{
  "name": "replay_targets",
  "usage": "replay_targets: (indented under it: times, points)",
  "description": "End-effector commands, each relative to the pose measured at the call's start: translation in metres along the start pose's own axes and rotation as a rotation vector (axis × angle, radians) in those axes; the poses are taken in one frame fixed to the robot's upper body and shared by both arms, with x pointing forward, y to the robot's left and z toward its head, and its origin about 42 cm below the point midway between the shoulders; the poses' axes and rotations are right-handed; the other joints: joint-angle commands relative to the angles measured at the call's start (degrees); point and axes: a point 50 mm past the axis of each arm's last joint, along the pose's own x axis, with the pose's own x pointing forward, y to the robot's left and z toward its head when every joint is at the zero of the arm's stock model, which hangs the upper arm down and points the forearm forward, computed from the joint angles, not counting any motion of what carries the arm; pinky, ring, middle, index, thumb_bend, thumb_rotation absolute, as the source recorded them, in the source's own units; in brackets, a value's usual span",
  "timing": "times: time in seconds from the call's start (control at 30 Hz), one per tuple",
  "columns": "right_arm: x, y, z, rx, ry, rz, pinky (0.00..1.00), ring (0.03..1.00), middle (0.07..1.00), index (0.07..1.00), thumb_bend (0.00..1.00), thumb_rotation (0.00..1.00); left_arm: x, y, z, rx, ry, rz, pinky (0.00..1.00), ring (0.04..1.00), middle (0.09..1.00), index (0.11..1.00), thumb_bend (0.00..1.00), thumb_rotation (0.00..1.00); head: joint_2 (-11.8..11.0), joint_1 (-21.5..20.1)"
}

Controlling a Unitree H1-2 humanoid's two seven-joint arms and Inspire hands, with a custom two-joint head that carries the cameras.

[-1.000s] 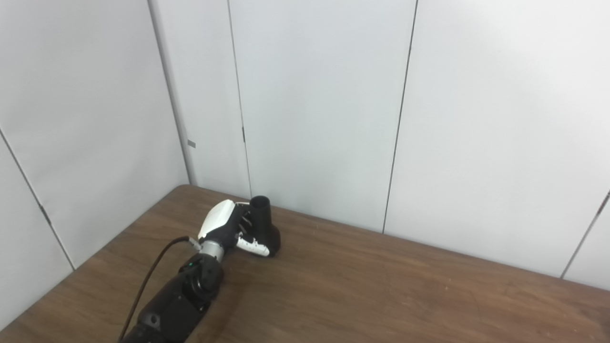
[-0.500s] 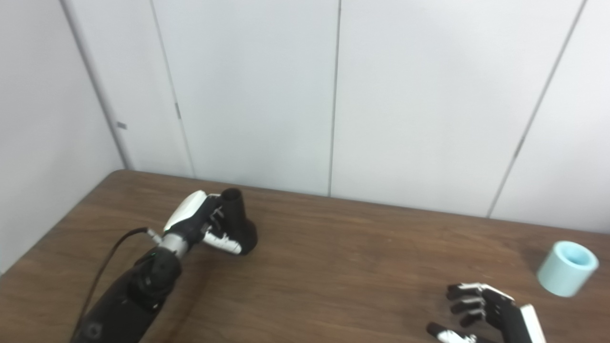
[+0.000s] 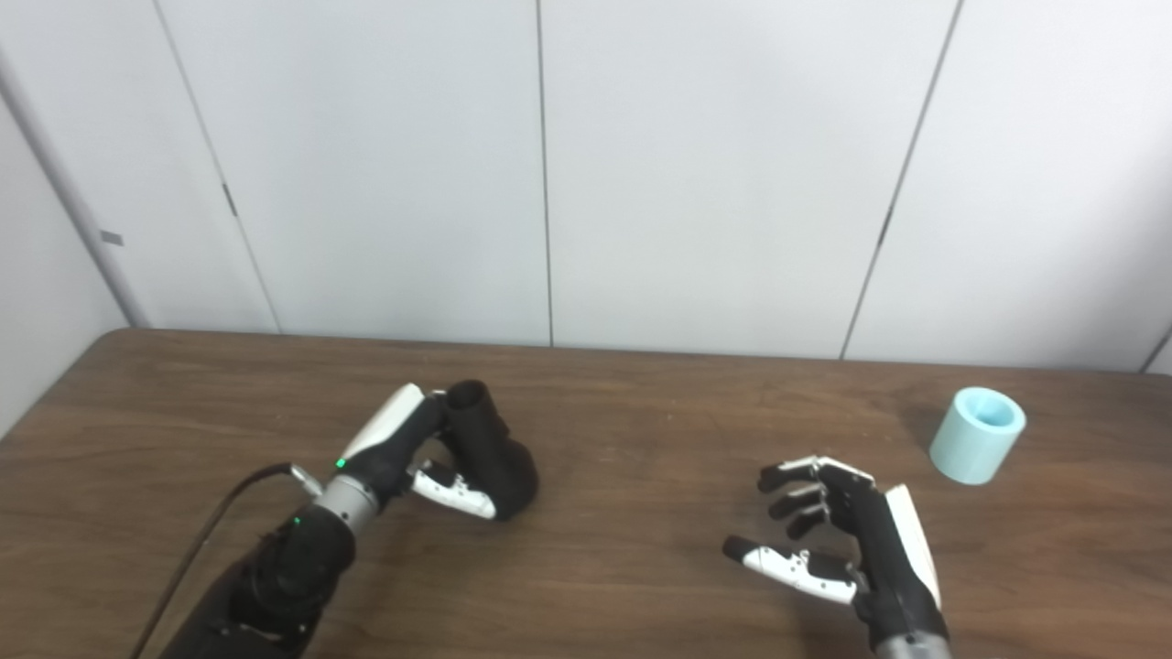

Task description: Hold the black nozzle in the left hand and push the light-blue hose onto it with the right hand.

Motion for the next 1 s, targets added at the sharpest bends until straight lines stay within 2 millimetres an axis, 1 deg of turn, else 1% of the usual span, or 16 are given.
replay_targets:
  times: [0.0,0.13,0.23,0.3,0.4,0.53,0.67,0.73,0.83,0.9,0.93,0.97]
  points:
    - [0.009,-0.003,0.017,-0.010,-0.074,-0.022,0.41,0.513,0.644,0.496,0.51,0.13,0.006,-0.009,0.011,0.009,-0.056,-0.037,0.57,0.521,0.474,0.490,0.53,0.00,0.0,-0.8]
    - [0.012,-0.001,0.018,-0.016,-0.078,-0.022,0.42,0.518,0.639,0.496,0.51,0.13,0.013,-0.032,0.013,0.018,-0.057,-0.099,0.58,0.529,0.476,0.489,0.53,0.00,0.2,-2.3]
    - [0.014,-0.004,0.021,-0.007,-0.086,-0.031,0.41,0.515,0.639,0.495,0.51,0.13,0.017,-0.047,0.017,0.018,-0.062,-0.131,0.56,0.529,0.480,0.487,0.53,0.00,0.2,-2.8]
    - [0.014,-0.007,0.025,0.003,-0.095,-0.046,0.39,0.505,0.639,0.495,0.51,0.13,0.019,-0.056,0.020,0.029,-0.068,-0.146,0.53,0.528,0.474,0.491,0.53,0.00,0.3,-3.1]
    - [0.017,-0.016,0.033,-0.011,-0.125,-0.071,0.37,0.496,0.635,0.495,0.51,0.13,0.024,-0.067,0.024,0.070,-0.081,-0.158,0.50,0.519,0.458,0.500,0.53,0.00,0.3,-3.9]
    - [0.023,-0.034,0.046,-0.064,-0.166,-0.093,0.39,0.494,0.629,0.495,0.51,0.13,0.034,-0.081,0.023,0.166,-0.077,-0.192,0.47,0.506,0.458,0.501,0.53,0.00,0.0,-4.7]
    - [0.028,-0.052,0.062,-0.109,-0.214,-0.097,0.40,0.498,0.628,0.495,0.51,0.13,0.040,-0.092,0.020,0.282,-0.061,-0.256,0.51,0.499,0.471,0.495,0.53,0.00,-0.4,-5.2]
    - [0.030,-0.059,0.068,-0.125,-0.236,-0.097,0.40,0.503,0.628,0.495,0.51,0.13,0.041,-0.095,0.018,0.304,-0.050,-0.279,0.52,0.496,0.475,0.492,0.53,0.00,-0.7,-5.8]
    - [0.034,-0.073,0.079,-0.174,-0.261,-0.099,0.40,0.513,0.633,0.495,0.51,0.13,0.040,-0.099,0.015,0.290,-0.037,-0.286,0.45,0.464,0.467,0.496,0.53,0.00,-1.2,-7.2]
    - [0.041,-0.086,0.085,-0.223,-0.269,-0.093,0.42,0.533,0.642,0.496,0.51,0.13,0.039,-0.101,0.013,0.288,-0.029,-0.289,0.37,0.428,0.444,0.504,0.52,0.00,-1.3,-7.9]
    - [0.044,-0.091,0.087,-0.243,-0.271,-0.088,0.43,0.539,0.646,0.496,0.51,0.13,0.038,-0.102,0.012,0.288,-0.027,-0.290,0.35,0.419,0.437,0.506,0.52,0.00,-1.8,-9.6]
    - [0.050,-0.099,0.090,-0.277,-0.262,-0.068,0.44,0.544,0.650,0.496,0.51,0.13,0.038,-0.102,0.011,0.291,-0.025,-0.293,0.33,0.409,0.429,0.508,0.52,0.00,-1.8,-9.6]
